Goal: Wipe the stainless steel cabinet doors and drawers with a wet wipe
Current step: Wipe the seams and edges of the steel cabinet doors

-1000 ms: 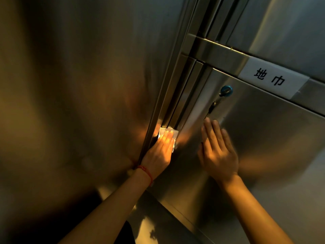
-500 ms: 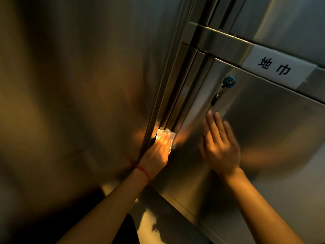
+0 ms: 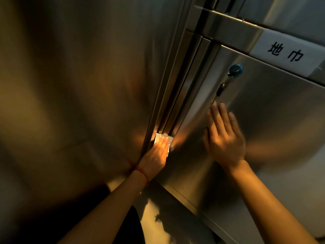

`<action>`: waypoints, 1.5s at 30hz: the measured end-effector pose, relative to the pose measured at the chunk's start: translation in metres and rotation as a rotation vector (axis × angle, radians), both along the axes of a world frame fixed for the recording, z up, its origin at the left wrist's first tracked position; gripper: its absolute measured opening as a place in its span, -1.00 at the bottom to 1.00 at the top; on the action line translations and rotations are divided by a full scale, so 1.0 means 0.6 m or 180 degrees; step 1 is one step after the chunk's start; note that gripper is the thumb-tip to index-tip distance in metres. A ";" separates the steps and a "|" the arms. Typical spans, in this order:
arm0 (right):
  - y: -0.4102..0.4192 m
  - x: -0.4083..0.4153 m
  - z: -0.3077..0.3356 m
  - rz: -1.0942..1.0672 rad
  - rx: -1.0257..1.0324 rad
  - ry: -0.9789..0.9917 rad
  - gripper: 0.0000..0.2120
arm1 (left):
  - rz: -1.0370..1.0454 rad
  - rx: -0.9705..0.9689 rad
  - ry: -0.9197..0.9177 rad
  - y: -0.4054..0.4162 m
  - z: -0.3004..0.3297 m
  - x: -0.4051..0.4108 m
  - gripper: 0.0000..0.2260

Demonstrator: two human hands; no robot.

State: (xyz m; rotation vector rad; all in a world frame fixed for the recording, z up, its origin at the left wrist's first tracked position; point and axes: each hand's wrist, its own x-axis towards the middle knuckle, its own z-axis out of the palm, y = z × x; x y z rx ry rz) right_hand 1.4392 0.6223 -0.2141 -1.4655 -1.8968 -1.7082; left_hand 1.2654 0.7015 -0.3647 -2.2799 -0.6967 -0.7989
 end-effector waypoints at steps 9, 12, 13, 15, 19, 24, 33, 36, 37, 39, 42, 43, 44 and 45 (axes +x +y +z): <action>-0.003 -0.002 0.001 -0.0037 -0.0036 0.0002 -0.56 | 0.0080 -0.0162 0.0223 -0.003 -0.012 -0.005 -0.58; -0.002 -0.002 0.001 -0.0025 -0.0048 0.0012 -0.56 | 0.0083 -0.0167 0.0336 -0.006 -0.015 -0.009 -0.57; -0.002 -0.002 0.001 -0.0026 -0.0051 0.0016 -0.56 | 0.0082 -0.0167 0.0360 -0.007 -0.015 -0.010 -0.57; -0.002 -0.002 0.001 -0.0026 -0.0037 0.0020 -0.56 | 0.0077 -0.0166 0.0351 -0.008 -0.015 -0.010 -0.57; 0.000 -0.001 0.000 0.0006 0.0017 0.0002 -0.56 | 0.0079 -0.0181 0.0196 -0.007 -0.008 -0.007 -0.55; 0.001 0.001 -0.002 0.0051 0.0020 0.0024 -0.55 | 0.0069 -0.0204 -0.0136 -0.003 0.002 0.000 -0.53; 0.003 0.001 -0.004 0.0047 0.0016 0.0027 -0.58 | -0.0004 -0.0116 -0.0459 0.007 0.039 0.009 -0.56; 0.003 0.001 -0.003 0.0059 0.0010 0.0041 -0.57 | -0.0072 -0.0088 -0.0645 0.011 0.058 0.015 -0.58; 0.003 0.000 -0.003 0.0062 0.0013 0.0050 -0.58 | -0.0106 -0.0083 -0.0714 0.012 0.064 0.017 -0.60; 0.003 -0.001 -0.003 0.0058 0.0010 0.0065 -0.58 | -0.0160 -0.0060 -0.0825 0.014 0.075 0.019 -0.64; 0.003 -0.001 -0.002 0.0055 -0.0016 0.0080 -0.58 | -0.0273 -0.0008 -0.0953 0.016 0.094 0.021 -0.70; 0.003 0.000 -0.002 0.0054 -0.0016 0.0080 -0.58 | -0.0314 0.0015 -0.0995 0.016 0.102 0.021 -0.72; 0.003 0.000 -0.002 0.0054 -0.0015 0.0079 -0.57 | -0.0335 0.0052 -0.1035 0.017 0.112 0.022 -0.74; 0.003 0.000 -0.003 0.0055 -0.0015 0.0078 -0.57 | -0.0363 0.0086 -0.1086 0.017 0.123 0.023 -0.74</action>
